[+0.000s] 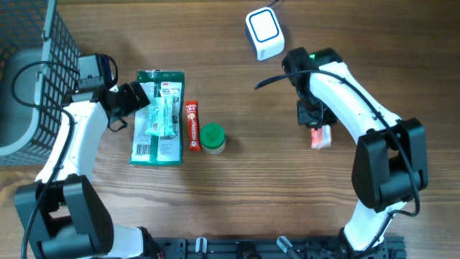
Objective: Scan the item barcode
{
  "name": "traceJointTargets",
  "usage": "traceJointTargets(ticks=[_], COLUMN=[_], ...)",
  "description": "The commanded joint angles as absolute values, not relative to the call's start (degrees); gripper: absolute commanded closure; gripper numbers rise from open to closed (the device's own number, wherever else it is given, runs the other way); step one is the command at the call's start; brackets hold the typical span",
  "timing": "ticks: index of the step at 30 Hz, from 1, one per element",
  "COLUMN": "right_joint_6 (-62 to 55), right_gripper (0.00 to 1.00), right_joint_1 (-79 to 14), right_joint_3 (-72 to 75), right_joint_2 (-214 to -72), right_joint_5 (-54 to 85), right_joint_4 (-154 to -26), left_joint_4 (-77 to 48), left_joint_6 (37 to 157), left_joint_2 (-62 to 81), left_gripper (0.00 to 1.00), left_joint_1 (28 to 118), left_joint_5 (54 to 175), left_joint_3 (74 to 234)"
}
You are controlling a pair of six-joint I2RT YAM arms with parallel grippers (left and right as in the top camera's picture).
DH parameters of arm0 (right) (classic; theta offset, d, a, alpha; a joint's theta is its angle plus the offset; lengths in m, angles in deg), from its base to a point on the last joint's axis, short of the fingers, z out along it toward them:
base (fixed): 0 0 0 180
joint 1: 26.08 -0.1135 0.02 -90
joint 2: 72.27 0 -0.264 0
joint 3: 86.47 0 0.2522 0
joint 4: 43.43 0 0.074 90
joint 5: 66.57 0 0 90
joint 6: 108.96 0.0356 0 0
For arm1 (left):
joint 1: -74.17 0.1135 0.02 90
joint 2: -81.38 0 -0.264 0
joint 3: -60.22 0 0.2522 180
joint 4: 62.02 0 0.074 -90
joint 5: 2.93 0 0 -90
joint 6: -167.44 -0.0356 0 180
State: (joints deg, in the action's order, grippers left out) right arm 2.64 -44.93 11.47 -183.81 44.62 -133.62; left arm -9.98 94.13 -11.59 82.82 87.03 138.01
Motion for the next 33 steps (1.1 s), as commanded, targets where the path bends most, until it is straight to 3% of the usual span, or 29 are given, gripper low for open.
traceJointTargets(ticks=[1, 3, 6, 10, 15, 33], right_joint_6=[3.56, 3.54, 3.49, 3.54, 3.78, 6.95], right_gripper=[0.52, 0.45, 0.47, 0.65, 0.93, 0.96], right_joint_1=[-44.69, -44.69, -44.69, -44.71, -44.87, -44.85], right_joint_3=[8.45, 7.49, 7.45, 7.4, 7.4, 7.4], right_joint_2=[-184.56, -184.56, -184.56, -184.56, -184.56, -184.56], right_joint_5=[44.27, 42.26, 33.85, 21.83, 20.52, 25.15], right_joint_4=[-129.62, -125.77, -121.4, -118.56, -119.43, -121.16], left_joint_4=[-10.13, -10.13, -10.13, -10.13, -10.13, -10.11], left_joint_6=[94.43, 94.43, 94.43, 94.43, 94.43, 94.43], left_joint_2=[-10.41, -10.41, -10.41, -10.41, -10.41, -10.41], left_gripper=[0.0, 0.0, 0.0, 0.0, 0.0, 0.0], left_joint_1=[83.03, 83.03, 83.03, 83.03, 83.03, 83.03], left_joint_5=[87.49, 87.49, 87.49, 87.49, 87.49, 87.49], left_joint_3=[138.53, 138.53, 138.53, 138.53, 138.53, 138.53])
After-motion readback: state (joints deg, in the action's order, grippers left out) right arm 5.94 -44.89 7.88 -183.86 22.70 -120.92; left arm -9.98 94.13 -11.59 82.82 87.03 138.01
